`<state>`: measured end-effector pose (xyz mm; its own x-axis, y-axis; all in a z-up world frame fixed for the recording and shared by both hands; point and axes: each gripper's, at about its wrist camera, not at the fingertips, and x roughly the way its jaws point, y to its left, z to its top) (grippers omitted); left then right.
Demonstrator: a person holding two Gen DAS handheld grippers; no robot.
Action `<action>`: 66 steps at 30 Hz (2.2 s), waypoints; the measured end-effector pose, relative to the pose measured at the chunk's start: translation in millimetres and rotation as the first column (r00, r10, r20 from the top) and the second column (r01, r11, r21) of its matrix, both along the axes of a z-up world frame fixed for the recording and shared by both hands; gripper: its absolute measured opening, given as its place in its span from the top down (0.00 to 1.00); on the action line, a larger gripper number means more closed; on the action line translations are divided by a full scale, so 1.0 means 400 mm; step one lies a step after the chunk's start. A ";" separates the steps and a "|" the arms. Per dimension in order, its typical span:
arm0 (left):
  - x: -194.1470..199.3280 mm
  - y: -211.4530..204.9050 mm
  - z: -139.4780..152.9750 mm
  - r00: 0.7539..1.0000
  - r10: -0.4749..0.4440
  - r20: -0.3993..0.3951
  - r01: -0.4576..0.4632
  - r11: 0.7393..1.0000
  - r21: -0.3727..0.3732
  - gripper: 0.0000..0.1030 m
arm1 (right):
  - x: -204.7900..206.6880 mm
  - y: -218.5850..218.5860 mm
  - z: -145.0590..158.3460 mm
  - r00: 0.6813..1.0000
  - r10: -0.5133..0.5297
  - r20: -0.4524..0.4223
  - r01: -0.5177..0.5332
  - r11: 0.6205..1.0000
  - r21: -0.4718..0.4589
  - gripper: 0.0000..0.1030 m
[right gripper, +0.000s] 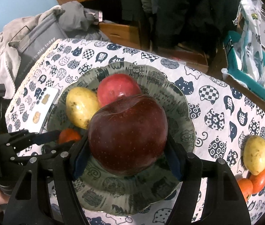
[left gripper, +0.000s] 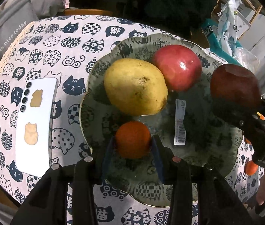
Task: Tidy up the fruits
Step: 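Lower the orange and red apple into the green bowl and open both tools, then withdraw both tools from the bowl toward the remaining oranges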
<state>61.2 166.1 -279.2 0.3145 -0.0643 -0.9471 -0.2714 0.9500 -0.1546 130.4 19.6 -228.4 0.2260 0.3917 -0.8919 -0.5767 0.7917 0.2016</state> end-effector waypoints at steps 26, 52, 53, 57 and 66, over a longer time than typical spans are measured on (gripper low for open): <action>-0.064 0.054 0.086 0.995 0.078 0.056 -0.079 0.997 0.021 0.37 | -0.001 0.056 -0.094 0.995 0.032 -0.098 -0.042 0.994 -0.097 0.30; -0.093 0.054 0.206 0.984 0.102 0.149 -0.101 0.995 -0.008 0.37 | -0.012 0.041 0.077 0.998 0.034 0.050 -0.033 0.999 -0.027 0.24; -0.095 0.050 0.220 0.982 0.099 0.161 -0.099 0.995 -0.011 0.37 | -0.010 0.032 0.092 0.998 0.023 0.058 -0.022 1.000 -0.015 0.24; -0.105 0.037 0.265 0.975 0.085 0.203 -0.086 0.996 -0.003 0.37 | -0.009 -0.006 0.162 0.994 -0.023 0.104 0.020 0.999 0.029 0.24; -0.132 -0.004 0.383 0.949 0.057 0.310 -0.066 0.998 0.018 0.30 | -0.054 -0.104 0.328 0.961 -0.092 0.259 0.071 0.994 0.088 0.24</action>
<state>8.3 164.5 -126.1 0.5950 -0.0104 -0.8036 -0.2727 0.9380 -0.2141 108.7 -22.1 -97.1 0.4821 0.4272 -0.7649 -0.5516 0.8263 0.1139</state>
